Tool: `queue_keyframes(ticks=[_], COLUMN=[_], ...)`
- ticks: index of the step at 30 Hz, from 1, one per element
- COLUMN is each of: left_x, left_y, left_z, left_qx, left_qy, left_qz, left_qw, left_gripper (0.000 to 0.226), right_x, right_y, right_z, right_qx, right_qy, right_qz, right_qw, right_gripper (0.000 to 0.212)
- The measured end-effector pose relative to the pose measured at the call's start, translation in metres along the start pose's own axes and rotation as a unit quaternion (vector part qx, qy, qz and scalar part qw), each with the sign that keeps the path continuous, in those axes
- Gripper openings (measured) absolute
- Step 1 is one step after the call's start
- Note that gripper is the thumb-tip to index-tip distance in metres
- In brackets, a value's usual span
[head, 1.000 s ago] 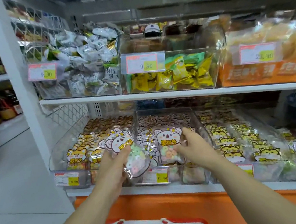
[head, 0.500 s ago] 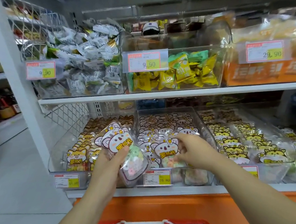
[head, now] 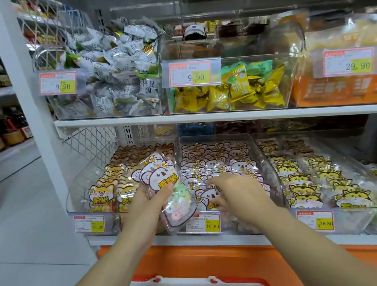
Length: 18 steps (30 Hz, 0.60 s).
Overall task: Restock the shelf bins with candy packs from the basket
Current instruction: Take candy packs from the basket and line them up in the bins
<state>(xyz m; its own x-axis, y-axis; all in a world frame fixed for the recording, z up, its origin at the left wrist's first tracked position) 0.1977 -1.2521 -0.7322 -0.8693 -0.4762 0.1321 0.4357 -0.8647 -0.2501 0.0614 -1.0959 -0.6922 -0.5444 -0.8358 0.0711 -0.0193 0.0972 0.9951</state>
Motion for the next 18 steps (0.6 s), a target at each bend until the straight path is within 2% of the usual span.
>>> queue_keyframes(ticks=[3,5,7,9,13,16,18], left_x=[0.0,0.001,0.001,0.001,0.001,0.0,-0.001], left_y=[-0.002,0.001,0.003,0.004,-0.002,-0.009,-0.012], left_z=[0.0,0.0,0.0,0.0,0.003,0.008,0.012], left_qx=[0.0,0.004,0.008,0.006,0.01,0.031,0.041], left_qy=[0.006,0.01,0.013,0.018,0.016,0.008,0.012], left_qz=[-0.003,0.0,0.001,0.003,-0.006,-0.023,-0.036], left_qw=[1.0,1.0,1.0,1.0,1.0,0.999,0.998], left_gripper=[0.066,0.07,0.071,0.071,0.069,0.051,0.054], right_x=[0.002,0.001,-0.001,0.0,0.001,-0.003,-0.009], right_y=[0.001,0.0,-0.009,-0.025,-0.045,-0.043,-0.026], right_z=[0.021,0.034,0.035,0.033,0.038,0.038,0.037], right_qx=[0.125,0.217,0.251,0.229,0.088,0.086,0.091], right_qy=[-0.04,-0.048,-0.047,-0.049,-0.065,-0.06,-0.054], right_qz=[0.015,0.014,0.002,-0.014,-0.055,-0.092,-0.069], right_qw=[0.991,0.975,0.967,0.972,0.992,0.99,0.992], right_gripper=[0.007,0.014,0.019,0.019,0.023,0.02,0.012])
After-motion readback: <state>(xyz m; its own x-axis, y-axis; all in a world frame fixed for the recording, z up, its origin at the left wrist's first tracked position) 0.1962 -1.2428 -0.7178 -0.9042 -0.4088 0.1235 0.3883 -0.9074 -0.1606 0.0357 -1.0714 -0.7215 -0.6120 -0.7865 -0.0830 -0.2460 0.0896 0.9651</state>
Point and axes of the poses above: each hand's wrist, its own x-axis towards the middle knuckle, its own y-axis out of the back of the hand, z = x × y, the point moved 5 cm from there along x, towards the middle knuckle, and after that the axes turned 10 degrees about -z, right-handed, at the moved point
